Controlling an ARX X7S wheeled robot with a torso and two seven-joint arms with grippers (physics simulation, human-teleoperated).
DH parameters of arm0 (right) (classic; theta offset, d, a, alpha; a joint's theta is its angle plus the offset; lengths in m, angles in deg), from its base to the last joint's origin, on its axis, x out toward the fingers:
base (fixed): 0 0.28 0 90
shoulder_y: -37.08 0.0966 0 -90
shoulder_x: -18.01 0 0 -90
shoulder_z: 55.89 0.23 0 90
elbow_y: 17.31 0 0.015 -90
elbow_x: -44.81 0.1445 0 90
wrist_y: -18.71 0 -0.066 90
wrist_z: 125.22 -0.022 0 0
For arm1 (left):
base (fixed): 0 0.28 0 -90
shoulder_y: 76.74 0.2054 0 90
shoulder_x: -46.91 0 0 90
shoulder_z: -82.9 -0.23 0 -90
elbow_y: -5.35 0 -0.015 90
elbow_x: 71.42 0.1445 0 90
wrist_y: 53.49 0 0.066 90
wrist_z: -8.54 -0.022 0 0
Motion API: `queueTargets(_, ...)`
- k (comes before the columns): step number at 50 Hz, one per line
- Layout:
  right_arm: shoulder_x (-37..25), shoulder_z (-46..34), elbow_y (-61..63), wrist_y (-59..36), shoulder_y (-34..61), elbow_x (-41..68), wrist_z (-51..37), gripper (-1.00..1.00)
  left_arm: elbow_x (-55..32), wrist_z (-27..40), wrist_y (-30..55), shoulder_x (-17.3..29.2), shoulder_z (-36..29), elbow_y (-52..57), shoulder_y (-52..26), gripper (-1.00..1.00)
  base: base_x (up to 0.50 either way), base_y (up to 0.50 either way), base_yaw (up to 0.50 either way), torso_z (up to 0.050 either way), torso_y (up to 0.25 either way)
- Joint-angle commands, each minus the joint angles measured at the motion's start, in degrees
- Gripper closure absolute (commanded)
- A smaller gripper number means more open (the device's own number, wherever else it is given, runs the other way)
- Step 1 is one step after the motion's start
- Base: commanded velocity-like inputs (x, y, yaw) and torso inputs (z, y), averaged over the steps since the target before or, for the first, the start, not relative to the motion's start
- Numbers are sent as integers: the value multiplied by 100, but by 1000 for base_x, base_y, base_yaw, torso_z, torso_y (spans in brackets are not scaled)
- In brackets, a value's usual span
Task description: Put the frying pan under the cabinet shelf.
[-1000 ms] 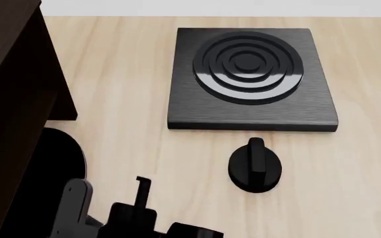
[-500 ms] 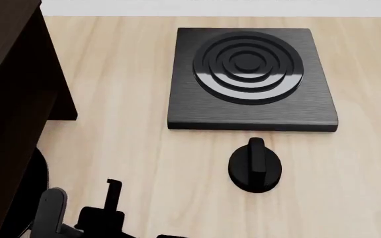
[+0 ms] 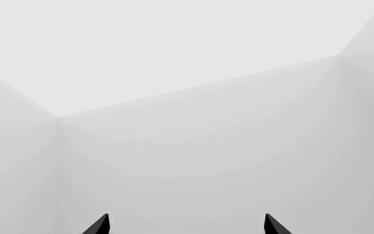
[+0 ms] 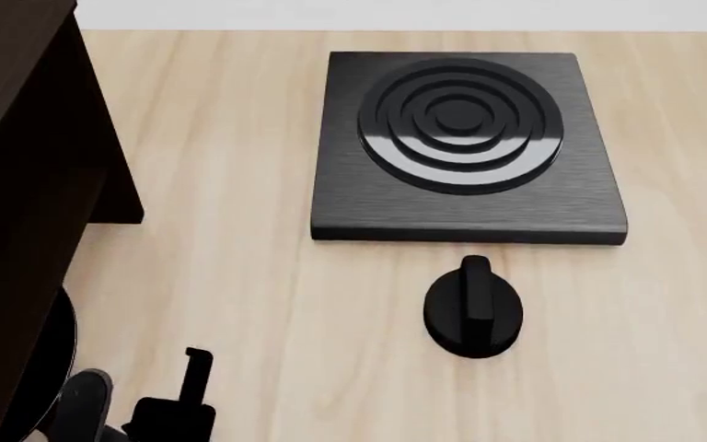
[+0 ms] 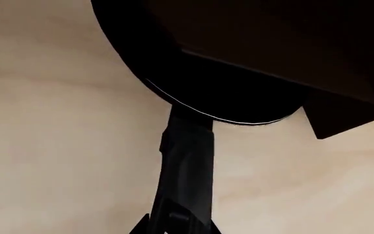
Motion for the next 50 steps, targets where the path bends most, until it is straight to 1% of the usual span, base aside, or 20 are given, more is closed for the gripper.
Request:
queueTargets(1, 508, 622, 1249, 1225, 75, -1162, -495, 100, 6, 6, 10, 2, 39, 46, 2, -100, 0, 6, 0, 0, 0)
queueTargets(18, 676, 791, 1167, 1477, 15, -1096, -594, 100, 22, 25, 0, 25, 24, 20, 23, -100, 1, 3, 5, 1, 3)
queueTargets(24, 707, 891, 838, 1665, 103, -1167, -609, 100, 36, 38, -16, 27, 26, 7, 31, -100, 0, 3, 4, 2, 3)
queueTargets(33, 730, 965, 740, 1690, 135, -1099, -653, 100, 46, 23, -14, 38, -41, -20, 30, -100, 0, 4, 5, 1, 3)
queueTargets(34, 729, 977, 732, 1706, 135, -1097, -668, 100, -27, -17, 680, 78, 49, 742, 109, -100, 0, 0, 8, 0, 11)
queueTargets(35, 717, 951, 743, 1700, 144, -1097, -647, 100, -94, -37, 949, 99, 41, 945, 37, -100, 0, 0, 0, 0, 0)
queueTargets(37, 712, 975, 785, 1638, 131, -1023, -657, 100, -71, -9, 647, 70, -3, 600, 11, -100, 0, 3, 4, 0, 5)
queueTargets(38, 706, 984, 820, 1601, 124, -989, -670, 100, -70, -7, 641, 71, -3, 594, 13, -100, 0, 6, 8, 0, 0)
queueTargets(39, 705, 982, 822, 1601, 127, -986, -673, 100, -55, 14, 415, 58, -16, 381, 25, -100, 0, 0, 0, 0, 0)
queueTargets(41, 656, 939, 957, 1550, 115, -973, -683, 100, -70, 24, 275, 70, -10, 248, 26, -100, 0, 3, 4, 5, 5)
queueTargets(42, 655, 946, 991, 1413, 109, -887, -683, -100, -72, 28, 229, 77, -1, 204, 22, -100, 0, 0, 0, 0, 0)
queueTargets(43, 640, 922, 1054, 1261, 125, -764, -603, -100, -78, 32, 194, 84, 5, 172, 16, -100, 0, 0, 0, 0, 10)
queueTargets(50, 556, 917, 1161, 1187, 172, -688, -553, -100, -46, 43, 133, 90, 7, 143, 6, -100, 1, 2, 2, 0, 0)
